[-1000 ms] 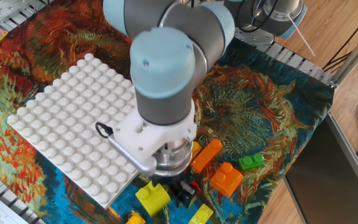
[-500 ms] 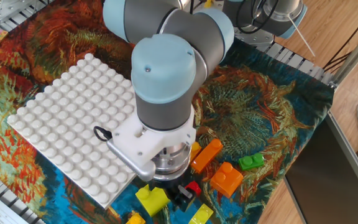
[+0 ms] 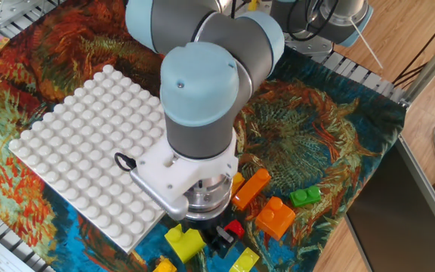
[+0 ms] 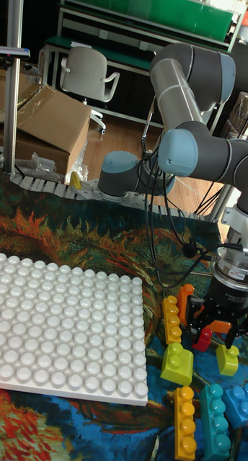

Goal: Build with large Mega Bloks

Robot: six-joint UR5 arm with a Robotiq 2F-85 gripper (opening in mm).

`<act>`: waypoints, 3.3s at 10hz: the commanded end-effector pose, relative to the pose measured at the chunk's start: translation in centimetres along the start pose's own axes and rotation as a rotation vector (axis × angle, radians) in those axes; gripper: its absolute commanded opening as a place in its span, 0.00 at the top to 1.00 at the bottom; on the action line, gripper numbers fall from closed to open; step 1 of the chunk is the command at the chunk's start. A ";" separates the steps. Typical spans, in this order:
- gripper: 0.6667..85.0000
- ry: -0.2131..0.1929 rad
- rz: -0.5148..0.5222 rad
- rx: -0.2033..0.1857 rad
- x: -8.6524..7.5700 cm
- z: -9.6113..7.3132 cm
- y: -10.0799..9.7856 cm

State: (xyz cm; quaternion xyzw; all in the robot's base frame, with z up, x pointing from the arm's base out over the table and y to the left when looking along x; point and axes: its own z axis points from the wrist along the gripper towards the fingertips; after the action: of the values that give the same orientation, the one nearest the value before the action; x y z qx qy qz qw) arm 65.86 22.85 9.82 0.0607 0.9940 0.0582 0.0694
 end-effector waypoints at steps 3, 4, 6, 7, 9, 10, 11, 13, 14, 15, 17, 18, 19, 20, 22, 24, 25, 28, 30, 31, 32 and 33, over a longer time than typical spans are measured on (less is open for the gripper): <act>0.26 -0.047 0.060 -0.026 2.5 0.2 1.5; 0.25 -0.021 0.042 -0.021 3.1 0.2 1.4; 0.25 0.017 -0.006 -0.030 4.1 0.2 1.6; 0.25 0.018 -0.010 0.001 4.2 0.2 0.8; 0.26 0.020 -0.005 0.032 4.2 0.2 0.0; 0.27 0.022 0.009 0.041 4.3 0.2 -0.2; 0.27 0.030 0.034 0.044 4.9 0.3 -0.1; 0.27 0.043 0.043 0.131 6.3 0.6 -0.9; 0.27 0.041 0.018 0.193 6.3 0.2 -2.2; 0.27 0.048 0.029 0.192 6.4 0.0 -2.1; 0.27 0.065 0.050 0.079 6.9 0.4 0.9; 0.28 0.063 0.050 0.035 6.8 0.5 2.0; 0.28 0.058 0.038 0.031 6.7 0.5 2.1; 0.28 0.054 0.031 0.037 6.6 0.5 1.9; 0.28 0.056 0.030 0.046 6.6 0.5 1.7; 0.28 0.052 0.027 0.064 6.5 0.4 1.2; 0.28 0.056 0.029 0.072 6.5 0.8 1.0; 0.28 0.026 0.016 0.068 5.7 3.2 0.4; 0.28 -0.003 0.008 0.056 5.1 3.7 0.4; 0.28 -0.004 0.008 0.035 5.1 3.7 1.0; 0.28 0.009 0.012 0.029 5.4 3.7 1.2; 0.28 0.008 0.015 0.019 5.3 3.7 1.4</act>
State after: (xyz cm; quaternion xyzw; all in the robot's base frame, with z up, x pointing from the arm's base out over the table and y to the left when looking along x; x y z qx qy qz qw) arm 61.10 24.73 5.78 0.0650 0.9953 0.0334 0.0630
